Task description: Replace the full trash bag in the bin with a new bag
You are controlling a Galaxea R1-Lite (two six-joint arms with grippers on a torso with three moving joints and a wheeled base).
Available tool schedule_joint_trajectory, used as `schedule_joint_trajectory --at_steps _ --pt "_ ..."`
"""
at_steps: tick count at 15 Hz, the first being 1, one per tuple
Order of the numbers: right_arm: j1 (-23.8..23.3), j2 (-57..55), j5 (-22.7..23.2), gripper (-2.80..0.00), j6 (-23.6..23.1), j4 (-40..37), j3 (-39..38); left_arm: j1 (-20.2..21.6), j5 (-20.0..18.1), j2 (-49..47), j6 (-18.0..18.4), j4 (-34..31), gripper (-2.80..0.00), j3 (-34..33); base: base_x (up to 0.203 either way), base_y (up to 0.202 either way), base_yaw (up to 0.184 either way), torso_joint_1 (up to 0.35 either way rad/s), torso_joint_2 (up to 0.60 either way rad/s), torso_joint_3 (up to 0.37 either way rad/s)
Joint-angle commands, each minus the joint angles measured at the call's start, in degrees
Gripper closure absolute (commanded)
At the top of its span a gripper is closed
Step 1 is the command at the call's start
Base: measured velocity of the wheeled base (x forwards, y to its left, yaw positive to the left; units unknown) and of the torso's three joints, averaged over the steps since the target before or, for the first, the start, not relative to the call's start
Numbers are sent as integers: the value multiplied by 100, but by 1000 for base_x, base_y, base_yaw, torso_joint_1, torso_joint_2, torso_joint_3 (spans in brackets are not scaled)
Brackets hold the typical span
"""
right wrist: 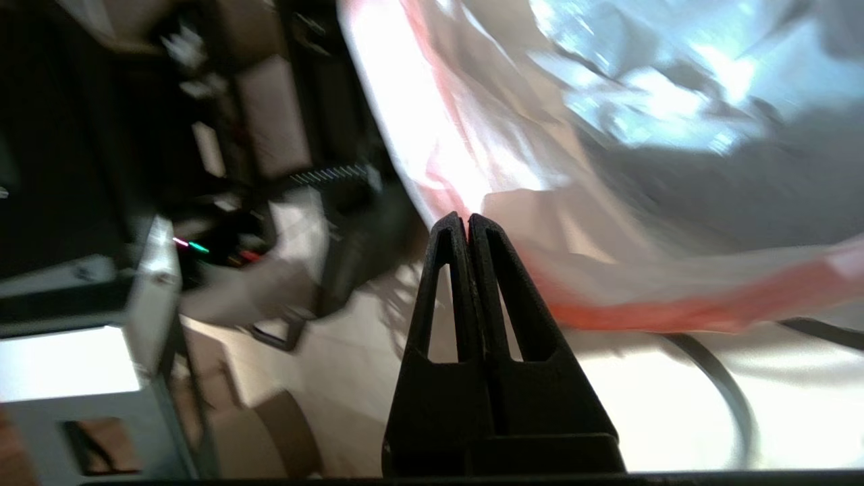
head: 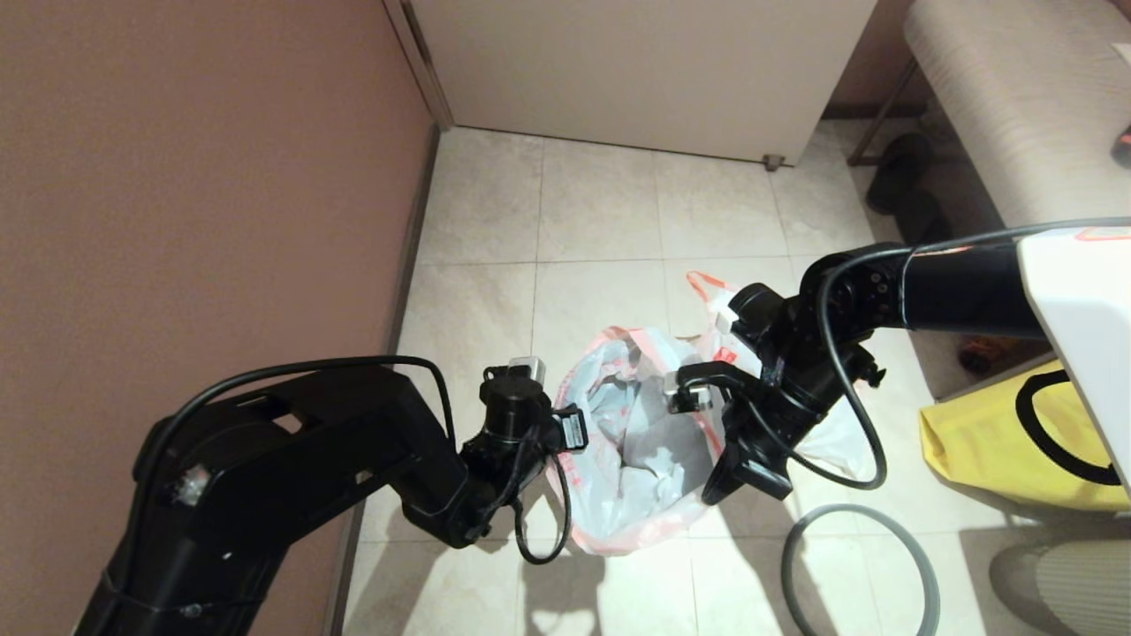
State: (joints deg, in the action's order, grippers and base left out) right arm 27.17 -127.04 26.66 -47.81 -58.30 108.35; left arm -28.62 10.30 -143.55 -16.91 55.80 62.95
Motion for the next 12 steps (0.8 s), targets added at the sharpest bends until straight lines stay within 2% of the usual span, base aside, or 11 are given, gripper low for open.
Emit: schedule_joint_trajectory --at_steps 1,2,3,6,10,12 --pt "-115 -79 590 0 -26 -53 2 58 16 -86 -40 -122 0 94 0 0 0 0 0 0" --pt "-211 -72 895 0 -13 -76 -11 90 16 -86 -48 -122 0 100 0 0 0 0 0 0" --pt "-297 -58 951 0 -17 -92 -15 108 16 -71 -49 -128 0 103 0 0 0 0 0 0" --pt "-290 -50 941 0 -18 -154 -23 111 8 -69 -49 -130 0 121 0 0 0 0 0 0" --pt "-216 691 942 0 41 -111 -23 72 7 -59 -43 -95 0 62 0 0 0 0 0 0" --pt "91 816 950 0 110 608 -24 23 16 -77 -23 -95 0 68 0 0 0 0 0 0"
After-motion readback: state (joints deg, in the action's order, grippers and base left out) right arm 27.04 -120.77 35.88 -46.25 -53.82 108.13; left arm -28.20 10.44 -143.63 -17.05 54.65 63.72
